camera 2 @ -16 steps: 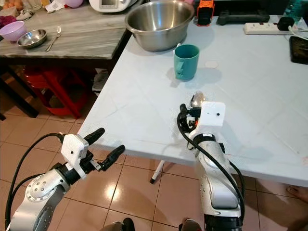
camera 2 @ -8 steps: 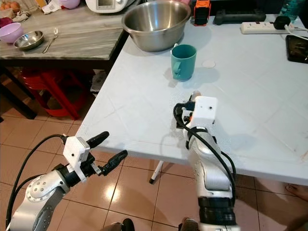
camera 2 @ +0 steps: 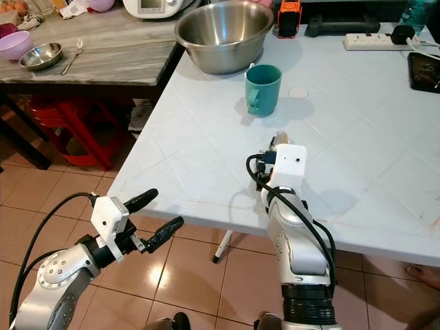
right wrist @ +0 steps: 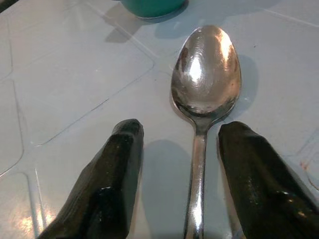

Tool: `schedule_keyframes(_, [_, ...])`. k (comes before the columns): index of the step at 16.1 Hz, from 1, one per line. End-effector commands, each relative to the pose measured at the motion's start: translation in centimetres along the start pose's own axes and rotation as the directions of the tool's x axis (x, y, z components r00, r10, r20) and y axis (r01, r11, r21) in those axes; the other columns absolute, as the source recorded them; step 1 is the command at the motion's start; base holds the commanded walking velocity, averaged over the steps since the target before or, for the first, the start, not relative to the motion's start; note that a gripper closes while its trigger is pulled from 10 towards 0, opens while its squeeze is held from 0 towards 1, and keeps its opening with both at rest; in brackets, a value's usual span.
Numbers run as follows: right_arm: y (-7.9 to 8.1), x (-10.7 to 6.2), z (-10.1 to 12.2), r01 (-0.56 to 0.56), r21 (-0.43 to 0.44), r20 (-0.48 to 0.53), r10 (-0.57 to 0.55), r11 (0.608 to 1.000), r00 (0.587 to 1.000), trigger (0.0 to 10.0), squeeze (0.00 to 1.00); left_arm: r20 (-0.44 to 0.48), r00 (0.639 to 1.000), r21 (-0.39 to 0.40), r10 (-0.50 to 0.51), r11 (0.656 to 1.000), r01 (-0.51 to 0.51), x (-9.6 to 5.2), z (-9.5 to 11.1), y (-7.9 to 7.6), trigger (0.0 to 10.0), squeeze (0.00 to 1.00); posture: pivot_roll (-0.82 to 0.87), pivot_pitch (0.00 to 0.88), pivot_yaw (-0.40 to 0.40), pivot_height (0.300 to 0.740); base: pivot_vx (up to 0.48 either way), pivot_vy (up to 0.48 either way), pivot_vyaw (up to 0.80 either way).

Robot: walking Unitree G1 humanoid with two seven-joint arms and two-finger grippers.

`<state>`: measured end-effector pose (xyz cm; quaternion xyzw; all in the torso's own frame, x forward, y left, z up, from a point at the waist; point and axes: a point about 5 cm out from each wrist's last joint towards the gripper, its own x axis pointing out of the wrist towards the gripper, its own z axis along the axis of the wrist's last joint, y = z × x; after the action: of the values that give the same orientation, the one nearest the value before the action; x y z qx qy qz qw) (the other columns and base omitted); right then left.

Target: Setting the table

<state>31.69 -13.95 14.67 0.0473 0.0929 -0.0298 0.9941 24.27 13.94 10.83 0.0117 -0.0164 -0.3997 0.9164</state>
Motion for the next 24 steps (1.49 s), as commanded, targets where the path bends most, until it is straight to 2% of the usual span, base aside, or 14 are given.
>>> schedule_keyframes(1, [-0.6, -0.2, -2.2, 0.037, 0.008, -0.117, -0.036, 0.999, 0.993, 0.0, 0.00, -0.015, 0.999, -0.008, -0.031, 1.000, 0.030, -0.3, 0.0, -0.2, 10.0, 0.00, -0.15, 0.183, 0.112, 0.740, 0.000, 0.000, 0.00])
schedule_keyframes(5, [-1.4, 0.1, -2.4, 0.067, 0.001, -0.138, -0.066, 0.998, 0.988, 0.0, 0.00, -0.014, 0.996, -0.006, -0.094, 0.996, 0.094, 0.0, 1.3, -0.4, 10.0, 0.00, -0.15, 0.184, 0.118, 0.740, 0.000, 0.000, 0.00])
schedule_keyframes(11, [-1.9, -0.1, -3.1, 0.095, 0.011, -0.182, -0.092, 0.995, 0.979, 0.0, 0.00, -0.036, 0.992, 0.043, -0.119, 0.992, 0.120, 0.1, 2.3, -0.2, 10.0, 0.00, -0.15, 0.187, 0.122, 0.740, 0.000, 0.000, 0.00])
schedule_keyframes(15, [-2.2, -0.1, -3.3, 0.105, 0.024, -0.207, -0.098, 0.994, 0.973, 0.0, 0.00, -0.069, 0.991, 0.041, -0.119, 0.992, 0.122, -0.3, 1.5, 0.4, 10.0, 0.00, -0.15, 0.186, 0.121, 0.740, 0.000, 0.000, 0.00])
schedule_keyframes(18, [-2.1, 0.0, -3.0, 0.107, 0.057, -0.190, -0.095, 0.993, 0.977, 0.0, 0.00, -0.080, 0.990, 0.045, -0.113, 0.992, 0.117, -0.3, 0.8, 0.5, 10.0, 0.00, -0.15, 0.181, 0.120, 0.740, 0.000, 0.000, 0.00])
schedule_keyframes(19, [-1.7, 0.1, -2.3, 0.086, 0.121, -0.146, -0.068, 0.989, 0.987, 0.0, 0.00, -0.075, 0.995, 0.037, -0.067, 0.997, 0.070, -0.2, 0.6, 1.0, 10.0, 0.00, -0.15, 0.180, 0.119, 0.740, 0.000, 0.000, 0.00])
schedule_keyframes(21, [-1.3, -0.1, -1.4, 0.048, 0.125, -0.071, -0.040, 0.991, 0.997, 0.0, 0.00, -0.047, 0.997, 0.031, 0.062, 0.998, -0.061, 0.0, 0.6, 2.3, 10.0, 0.00, -0.15, 0.172, 0.116, 0.740, 0.000, 0.000, 0.00])
schedule_keyframes(22, [-1.2, -0.2, -1.2, 0.039, 0.130, -0.053, -0.033, 0.991, 0.998, 0.0, 0.00, -0.034, 0.991, 0.032, 0.126, 0.992, -0.125, 0.1, 0.7, 3.0, 10.0, 0.00, -0.15, 0.169, 0.115, 0.740, 0.000, 0.000, 0.00])
schedule_keyframes(23, [-1.3, -0.4, -0.9, 0.029, 0.126, -0.013, -0.027, 0.992, 1.000, 0.0, 0.00, -0.015, 0.973, 0.033, 0.231, 0.972, -0.231, 0.3, 1.0, 4.2, 10.0, 0.00, -0.15, 0.161, 0.110, 0.740, 0.000, 0.000, 0.00])
schedule_keyframes(24, [-1.2, -0.7, -0.5, 0.013, 0.117, 0.022, -0.015, 0.993, 1.000, 0.0, 0.00, 0.003, 0.957, 0.023, 0.291, 0.956, -0.291, 0.5, 1.3, 5.0, 10.0, 0.00, -0.15, 0.156, 0.108, 0.740, 0.000, 0.000, 0.00])
